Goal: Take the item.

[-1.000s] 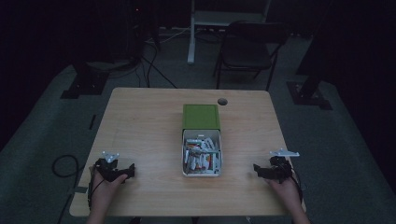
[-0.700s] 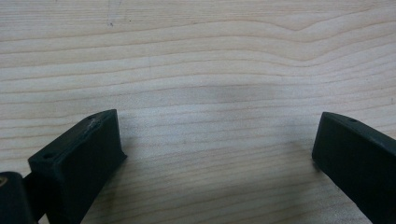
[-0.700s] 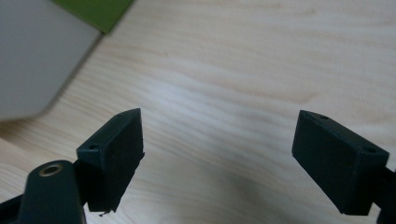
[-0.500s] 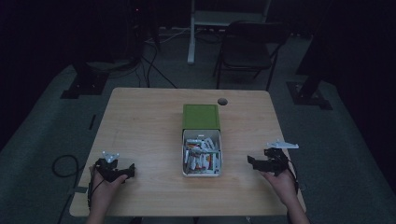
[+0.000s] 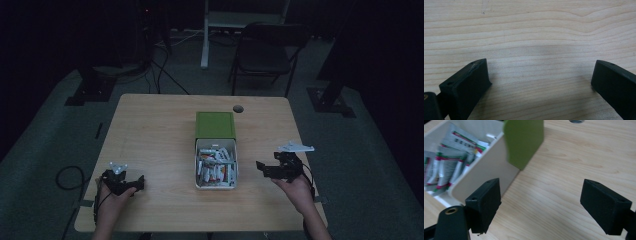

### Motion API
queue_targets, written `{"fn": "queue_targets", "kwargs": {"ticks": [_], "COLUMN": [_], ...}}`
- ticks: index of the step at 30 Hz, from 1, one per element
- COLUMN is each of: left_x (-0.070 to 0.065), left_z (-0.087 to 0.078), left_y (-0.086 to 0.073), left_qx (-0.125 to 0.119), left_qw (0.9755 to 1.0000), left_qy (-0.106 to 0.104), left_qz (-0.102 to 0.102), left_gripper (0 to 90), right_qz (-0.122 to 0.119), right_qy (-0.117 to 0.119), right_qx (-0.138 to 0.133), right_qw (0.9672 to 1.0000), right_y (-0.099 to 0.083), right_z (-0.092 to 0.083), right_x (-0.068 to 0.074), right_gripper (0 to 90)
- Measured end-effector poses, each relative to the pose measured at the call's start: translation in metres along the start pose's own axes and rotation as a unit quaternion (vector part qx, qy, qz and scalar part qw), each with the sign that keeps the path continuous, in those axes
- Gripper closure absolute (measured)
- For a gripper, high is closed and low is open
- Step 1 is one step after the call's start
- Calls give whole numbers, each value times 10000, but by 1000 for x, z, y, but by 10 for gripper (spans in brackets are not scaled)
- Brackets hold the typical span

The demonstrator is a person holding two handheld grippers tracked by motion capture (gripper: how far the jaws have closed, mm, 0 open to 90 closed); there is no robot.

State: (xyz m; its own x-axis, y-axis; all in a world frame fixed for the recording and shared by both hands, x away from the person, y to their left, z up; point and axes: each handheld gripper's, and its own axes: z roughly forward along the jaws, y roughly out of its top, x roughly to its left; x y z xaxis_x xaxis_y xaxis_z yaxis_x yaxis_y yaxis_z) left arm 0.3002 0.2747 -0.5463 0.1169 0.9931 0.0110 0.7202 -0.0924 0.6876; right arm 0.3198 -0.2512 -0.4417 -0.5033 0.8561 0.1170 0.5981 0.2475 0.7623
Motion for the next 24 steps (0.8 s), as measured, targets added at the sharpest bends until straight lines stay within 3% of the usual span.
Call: {"fn": "queue_targets", "kwargs": {"ticks": [7,9,17,24], "left_x": [0,0,0,0], "left_z": [0,0,0,0], "left_y": [0,0,0,0], "left_qx": [0,0,2,-1], "left_qw": [10000,10000,10000,10000], "left_qy": [0,1,0,2], "left_qz": [-1,-1,1,-1], "left_gripper": [19,19,19,19], "right_qz": [-235,-283,-388,-706], "right_qy": [199,235,437,494], "right_qx": [-32,-52,-135,-81], "right_qw": [9995,9993,9982,9962], "right_y": [13,16,24,30], "right_z": [-2,-1,3,11], "right_x": [17,21,36,52], "right_gripper": [164,202,202,237]}}
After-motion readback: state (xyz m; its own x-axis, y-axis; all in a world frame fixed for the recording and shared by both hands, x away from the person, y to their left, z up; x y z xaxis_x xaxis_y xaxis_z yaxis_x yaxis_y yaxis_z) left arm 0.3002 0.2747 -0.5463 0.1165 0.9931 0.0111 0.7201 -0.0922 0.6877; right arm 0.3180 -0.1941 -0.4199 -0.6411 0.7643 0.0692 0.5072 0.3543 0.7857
